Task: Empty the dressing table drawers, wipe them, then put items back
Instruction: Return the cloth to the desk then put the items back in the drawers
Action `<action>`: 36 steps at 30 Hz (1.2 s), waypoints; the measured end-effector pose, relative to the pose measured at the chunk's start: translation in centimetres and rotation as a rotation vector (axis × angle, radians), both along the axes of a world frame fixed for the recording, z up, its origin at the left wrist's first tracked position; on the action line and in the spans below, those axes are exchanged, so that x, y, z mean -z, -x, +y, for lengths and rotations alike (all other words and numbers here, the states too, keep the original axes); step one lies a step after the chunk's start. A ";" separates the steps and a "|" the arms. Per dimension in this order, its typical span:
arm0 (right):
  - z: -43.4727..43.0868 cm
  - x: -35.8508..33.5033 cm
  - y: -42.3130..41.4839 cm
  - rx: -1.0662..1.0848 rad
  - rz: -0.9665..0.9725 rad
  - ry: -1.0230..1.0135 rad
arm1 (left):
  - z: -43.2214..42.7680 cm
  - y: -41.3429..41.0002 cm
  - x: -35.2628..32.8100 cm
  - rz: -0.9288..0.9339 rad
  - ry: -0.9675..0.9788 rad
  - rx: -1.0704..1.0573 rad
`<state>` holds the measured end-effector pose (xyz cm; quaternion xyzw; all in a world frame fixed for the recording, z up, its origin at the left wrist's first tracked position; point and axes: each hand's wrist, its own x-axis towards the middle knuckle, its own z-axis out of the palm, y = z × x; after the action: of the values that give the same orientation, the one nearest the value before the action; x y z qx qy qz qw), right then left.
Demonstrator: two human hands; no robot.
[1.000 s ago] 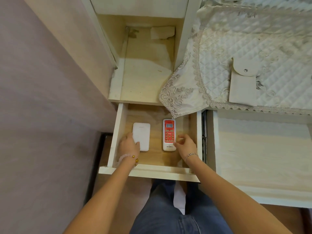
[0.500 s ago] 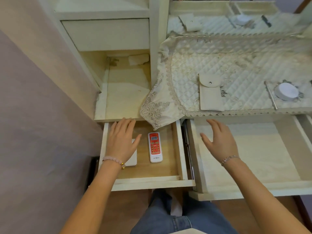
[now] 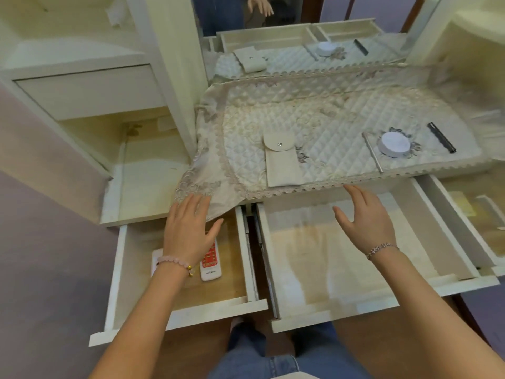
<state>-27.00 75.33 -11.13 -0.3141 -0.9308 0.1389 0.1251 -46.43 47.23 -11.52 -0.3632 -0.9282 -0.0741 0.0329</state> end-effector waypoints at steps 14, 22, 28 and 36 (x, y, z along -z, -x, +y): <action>13.2 1.2 -3.0 -0.189 -0.074 0.082 | 12.6 -6.8 0.9 0.005 0.015 -0.126; 17.7 2.1 -2.9 -0.216 -0.038 0.119 | 18.5 -6.4 1.6 -0.236 -0.167 -0.255; 18.4 2.6 -3.0 -0.191 -0.036 0.129 | 23.0 -1.8 2.8 -0.555 -0.390 -0.579; 18.2 2.7 -3.4 -0.139 -0.025 0.151 | 24.3 0.8 4.6 -0.616 -0.345 -0.652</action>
<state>-23.64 93.50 -13.80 -0.2589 -0.9388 0.2130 0.0797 -47.19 71.54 -16.12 -0.0036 -0.9345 -0.3168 -0.1625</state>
